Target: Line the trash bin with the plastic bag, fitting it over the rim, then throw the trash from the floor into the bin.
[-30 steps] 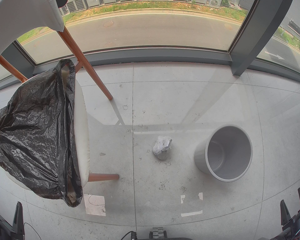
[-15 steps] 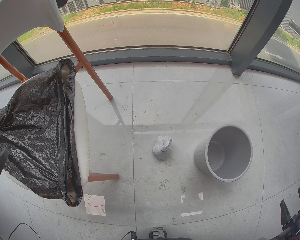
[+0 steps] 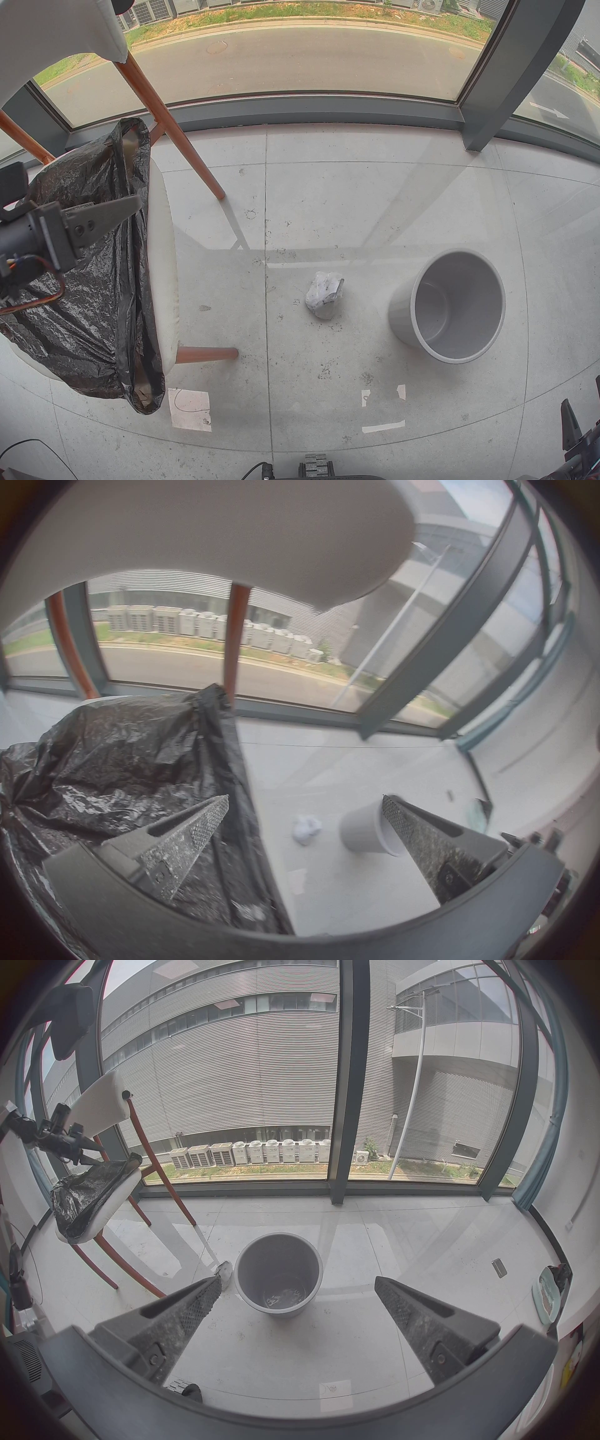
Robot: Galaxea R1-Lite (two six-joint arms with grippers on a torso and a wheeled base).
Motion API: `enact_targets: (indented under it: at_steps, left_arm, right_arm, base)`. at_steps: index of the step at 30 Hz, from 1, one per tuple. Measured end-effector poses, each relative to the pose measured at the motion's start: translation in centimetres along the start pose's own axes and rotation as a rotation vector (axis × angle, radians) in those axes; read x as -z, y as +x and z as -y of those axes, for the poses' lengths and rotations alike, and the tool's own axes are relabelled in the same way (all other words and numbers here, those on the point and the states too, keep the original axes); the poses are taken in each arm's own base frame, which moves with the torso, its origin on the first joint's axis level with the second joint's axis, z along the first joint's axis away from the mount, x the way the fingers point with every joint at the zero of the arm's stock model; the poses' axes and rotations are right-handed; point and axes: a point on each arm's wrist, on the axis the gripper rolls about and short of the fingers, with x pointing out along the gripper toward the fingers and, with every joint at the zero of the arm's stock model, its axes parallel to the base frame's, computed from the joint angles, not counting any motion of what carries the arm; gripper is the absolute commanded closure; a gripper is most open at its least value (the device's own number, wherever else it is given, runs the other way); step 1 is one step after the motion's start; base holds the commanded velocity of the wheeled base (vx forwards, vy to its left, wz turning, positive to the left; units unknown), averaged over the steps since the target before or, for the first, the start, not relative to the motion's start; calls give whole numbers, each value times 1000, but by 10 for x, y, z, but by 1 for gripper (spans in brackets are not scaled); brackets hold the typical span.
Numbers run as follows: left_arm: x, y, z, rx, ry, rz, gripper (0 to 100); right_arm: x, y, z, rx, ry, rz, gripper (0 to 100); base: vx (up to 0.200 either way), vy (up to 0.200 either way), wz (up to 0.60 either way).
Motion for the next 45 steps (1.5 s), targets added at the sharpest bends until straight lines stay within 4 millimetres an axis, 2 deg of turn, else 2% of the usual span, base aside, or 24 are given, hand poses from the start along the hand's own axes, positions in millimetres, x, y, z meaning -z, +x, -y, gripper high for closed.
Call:
enact_targets:
  at_steps: [5,7,11,28,33,34,45]
  left_arm:
    - [11,23,6,-118,18,-118,0]
    - [20,29,8,-139,33,-195,0]
    - [26,36,12,-151,45,-241,0]
    - [35,50,9,-219,51,-279,0]
    - [37,56,3,-244,40,-291,0]
    - [38,57,2,-248,38,-293,100]
    - [40,60,-6,-280,30,-304,100]
  right_arm:
    - [0,0,0,1,0,0,0]
    - [0,0,0,1,0,0,0]
    - [0,0,0,1,0,0,0]
    - [0,0,0,2,0,0,0]
    - [0,0,0,1,0,0,0]
    - [0,0,0,1,0,0,0]
    - [0,0,0,1,0,0,0]
  base:
    - [0,0,0]
    - [0,0,0]
    - [0,0,0]
    - [0,0,0]
    - [0,0,0]
    - [0,0,0]
    - [0,0,0]
